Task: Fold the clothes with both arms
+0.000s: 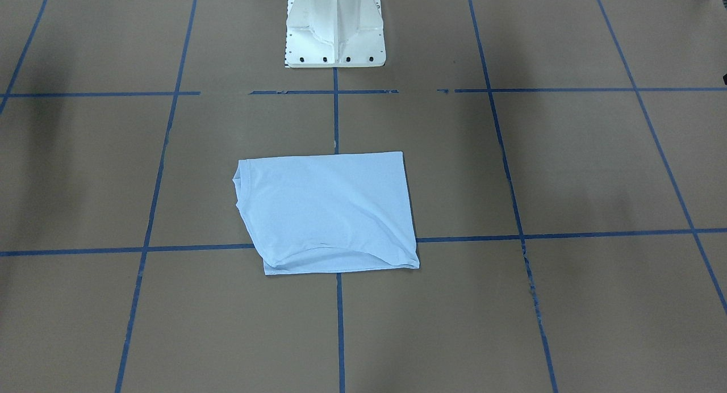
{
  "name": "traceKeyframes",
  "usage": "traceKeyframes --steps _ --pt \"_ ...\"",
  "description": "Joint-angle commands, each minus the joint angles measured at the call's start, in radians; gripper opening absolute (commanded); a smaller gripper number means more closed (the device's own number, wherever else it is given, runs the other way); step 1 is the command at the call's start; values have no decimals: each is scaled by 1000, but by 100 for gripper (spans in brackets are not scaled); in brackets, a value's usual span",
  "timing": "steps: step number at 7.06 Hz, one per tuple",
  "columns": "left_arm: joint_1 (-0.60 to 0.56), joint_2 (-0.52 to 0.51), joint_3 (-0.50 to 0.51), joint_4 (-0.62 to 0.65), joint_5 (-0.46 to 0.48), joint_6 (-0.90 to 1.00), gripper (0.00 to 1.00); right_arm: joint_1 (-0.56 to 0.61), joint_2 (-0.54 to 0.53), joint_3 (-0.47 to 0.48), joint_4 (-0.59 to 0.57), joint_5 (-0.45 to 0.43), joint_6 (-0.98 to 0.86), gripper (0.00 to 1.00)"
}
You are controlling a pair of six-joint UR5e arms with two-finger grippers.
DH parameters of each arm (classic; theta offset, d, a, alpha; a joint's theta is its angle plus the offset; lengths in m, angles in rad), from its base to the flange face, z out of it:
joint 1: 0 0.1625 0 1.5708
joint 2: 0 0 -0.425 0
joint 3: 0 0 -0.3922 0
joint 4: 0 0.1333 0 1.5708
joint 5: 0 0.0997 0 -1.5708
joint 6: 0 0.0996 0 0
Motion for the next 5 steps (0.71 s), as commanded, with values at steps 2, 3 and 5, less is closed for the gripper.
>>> traceKeyframes --steps 2,3,5 --pt "0 -17 2 0 0 2 100 29 -29 -6 -2 2 -90 100" --pt "0 -35 4 0 0 2 100 54 -35 -3 -2 11 -90 100" --pt "0 -49 -5 0 -1 3 100 77 -62 0 -2 28 -90 100"
